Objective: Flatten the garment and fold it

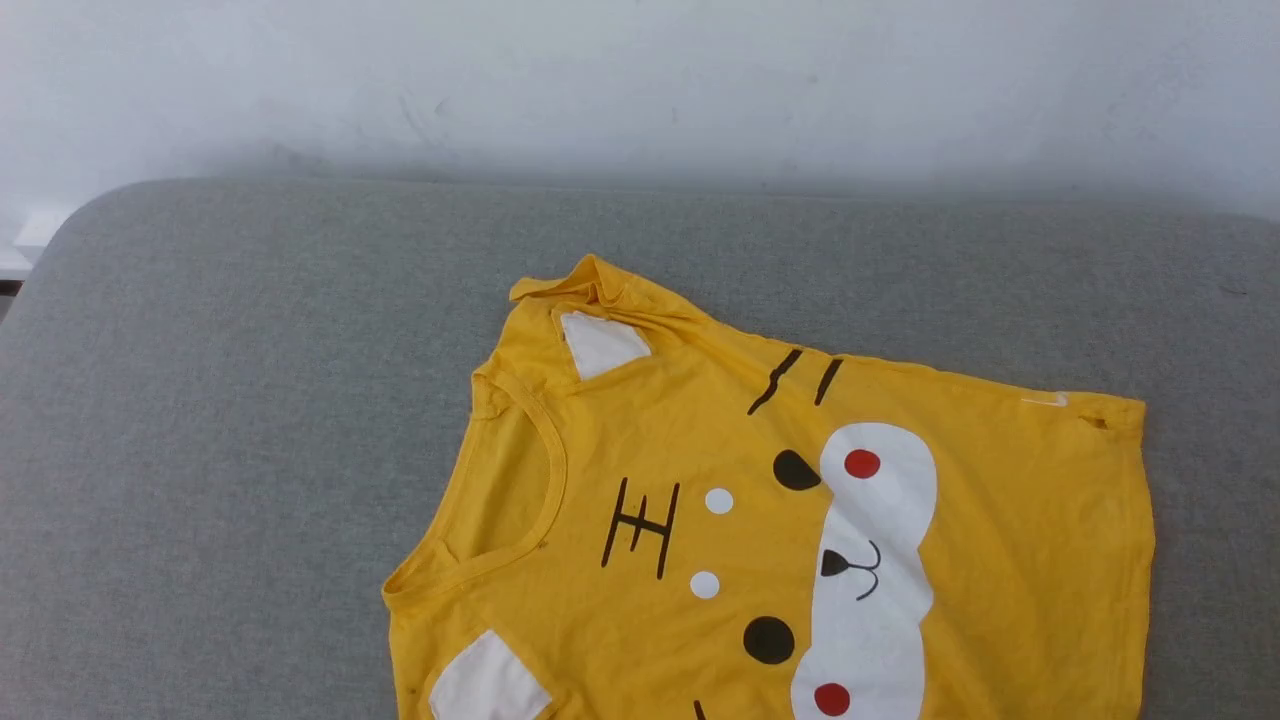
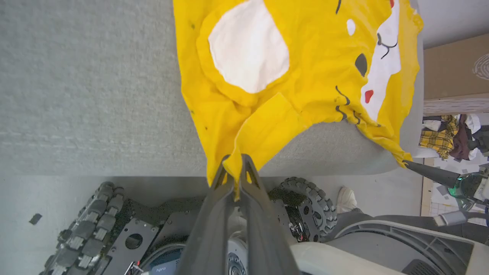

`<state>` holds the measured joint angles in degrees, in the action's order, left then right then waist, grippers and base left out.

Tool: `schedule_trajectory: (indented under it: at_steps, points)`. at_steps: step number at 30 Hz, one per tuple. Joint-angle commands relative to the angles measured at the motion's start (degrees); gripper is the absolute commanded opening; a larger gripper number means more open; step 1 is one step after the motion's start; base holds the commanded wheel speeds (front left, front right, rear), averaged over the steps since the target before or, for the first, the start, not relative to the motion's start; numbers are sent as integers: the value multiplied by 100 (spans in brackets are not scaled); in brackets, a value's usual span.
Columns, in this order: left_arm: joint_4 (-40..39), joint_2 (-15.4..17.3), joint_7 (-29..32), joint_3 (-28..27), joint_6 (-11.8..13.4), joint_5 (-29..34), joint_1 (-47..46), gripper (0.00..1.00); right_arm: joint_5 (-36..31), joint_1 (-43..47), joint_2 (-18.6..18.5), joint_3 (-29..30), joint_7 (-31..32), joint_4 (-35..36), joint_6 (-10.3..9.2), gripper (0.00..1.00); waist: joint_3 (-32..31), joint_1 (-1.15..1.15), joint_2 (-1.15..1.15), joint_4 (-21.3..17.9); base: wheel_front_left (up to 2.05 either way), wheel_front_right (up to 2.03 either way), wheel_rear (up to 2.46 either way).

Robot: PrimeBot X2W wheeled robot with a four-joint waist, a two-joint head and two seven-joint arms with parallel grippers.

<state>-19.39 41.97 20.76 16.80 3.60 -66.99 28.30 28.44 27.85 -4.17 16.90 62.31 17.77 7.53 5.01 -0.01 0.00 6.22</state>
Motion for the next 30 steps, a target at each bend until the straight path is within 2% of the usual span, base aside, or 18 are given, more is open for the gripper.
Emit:
schedule_trajectory:
  at_steps: [1,7,8,18,25,30]
  points:
    - [-114,-47,-178,-108,-65,96,-116,0,42,-53,27,-6,-141,109,-4,0,45,1,0,-4,0,0,0]
    - [-313,-121,-866,-436,-266,606,-701,0,-75,-453,-34,-38,-845,343,-4,0,305,1,0,-84,0,0,0]
    - [-322,-162,-1067,-509,-379,759,-1027,0,-135,-672,-108,-49,-1096,375,-4,0,468,1,0,-127,0,0,0]
    - [183,-196,-1571,-689,-747,1253,-2486,0,-639,-1825,-416,-77,-1997,225,-4,0,1295,1,0,-356,0,0,0]
    - [876,-305,-1656,-534,-925,1267,-3197,0,-918,-2419,-517,-270,-2048,-179,-4,0,1675,1,0,-449,0,0,0]
    - [1534,-429,-1591,-202,-1009,1324,-3567,0,-964,-2588,-447,-346,-1900,-498,-4,0,1795,1,0,-418,0,0,0]
